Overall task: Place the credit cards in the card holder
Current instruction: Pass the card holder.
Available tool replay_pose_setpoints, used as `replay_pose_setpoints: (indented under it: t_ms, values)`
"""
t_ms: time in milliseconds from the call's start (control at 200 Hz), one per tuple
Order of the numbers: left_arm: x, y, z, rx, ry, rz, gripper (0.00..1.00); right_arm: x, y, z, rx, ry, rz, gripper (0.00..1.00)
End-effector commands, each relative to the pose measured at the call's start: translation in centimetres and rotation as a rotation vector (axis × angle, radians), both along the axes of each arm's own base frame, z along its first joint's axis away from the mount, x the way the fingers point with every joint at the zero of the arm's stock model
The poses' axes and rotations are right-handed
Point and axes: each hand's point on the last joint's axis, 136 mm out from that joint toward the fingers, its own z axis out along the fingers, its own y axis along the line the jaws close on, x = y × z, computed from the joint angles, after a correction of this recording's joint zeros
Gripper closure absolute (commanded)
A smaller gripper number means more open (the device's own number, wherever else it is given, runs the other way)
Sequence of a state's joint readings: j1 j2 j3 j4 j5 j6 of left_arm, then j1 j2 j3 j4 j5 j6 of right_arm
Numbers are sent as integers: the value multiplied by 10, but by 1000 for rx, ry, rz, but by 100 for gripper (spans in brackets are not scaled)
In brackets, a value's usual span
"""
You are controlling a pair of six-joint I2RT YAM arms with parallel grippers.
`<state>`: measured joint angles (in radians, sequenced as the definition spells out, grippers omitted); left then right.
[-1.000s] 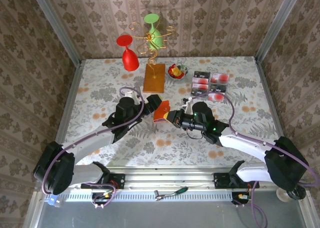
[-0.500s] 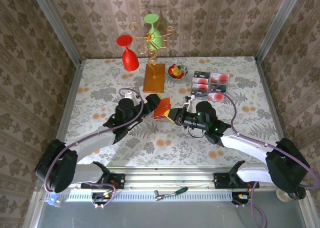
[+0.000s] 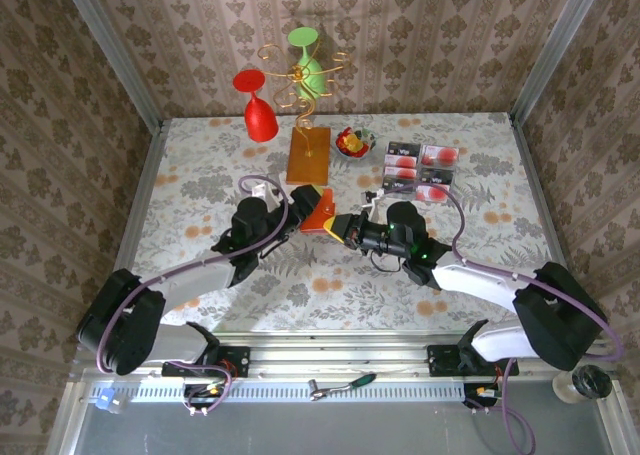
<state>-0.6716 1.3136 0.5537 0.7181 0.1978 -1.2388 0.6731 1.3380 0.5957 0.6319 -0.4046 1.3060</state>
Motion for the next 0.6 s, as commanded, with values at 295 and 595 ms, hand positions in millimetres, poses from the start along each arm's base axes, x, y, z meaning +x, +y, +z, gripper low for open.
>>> replay_pose_setpoints:
  t_ms: [295, 595]
  values:
    - [-3, 10, 12, -46, -43, 14, 46, -1, 2, 5, 27, -24, 6, 100]
    - [-4, 17, 13, -42, -47, 30, 55, -1, -2, 2, 17, -17, -6, 100]
